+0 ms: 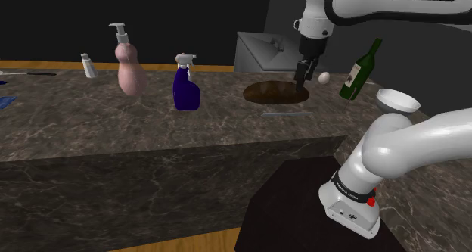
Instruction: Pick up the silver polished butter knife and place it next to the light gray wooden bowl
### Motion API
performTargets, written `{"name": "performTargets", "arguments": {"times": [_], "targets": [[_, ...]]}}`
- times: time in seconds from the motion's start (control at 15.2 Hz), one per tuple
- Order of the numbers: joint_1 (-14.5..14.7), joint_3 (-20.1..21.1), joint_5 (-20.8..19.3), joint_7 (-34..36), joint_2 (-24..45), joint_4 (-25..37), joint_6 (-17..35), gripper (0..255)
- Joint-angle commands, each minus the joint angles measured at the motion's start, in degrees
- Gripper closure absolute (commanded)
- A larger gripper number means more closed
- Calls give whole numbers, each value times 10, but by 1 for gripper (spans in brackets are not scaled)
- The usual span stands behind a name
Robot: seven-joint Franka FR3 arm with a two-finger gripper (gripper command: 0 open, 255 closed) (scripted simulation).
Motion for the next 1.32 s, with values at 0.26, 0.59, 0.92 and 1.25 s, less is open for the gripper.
{"name": "performTargets", "arguments": {"times": [0.26, 0.59, 0.92, 1.25], "targets": [[20, -66, -38, -143, -15, -73, 87, 0], [43, -158, -82, -323, 11, -132, 206, 0], [83, -260, -104, -510, 89, -151, 333, 0], [96, -287, -104, -545, 129, -168, 393, 0]]}}
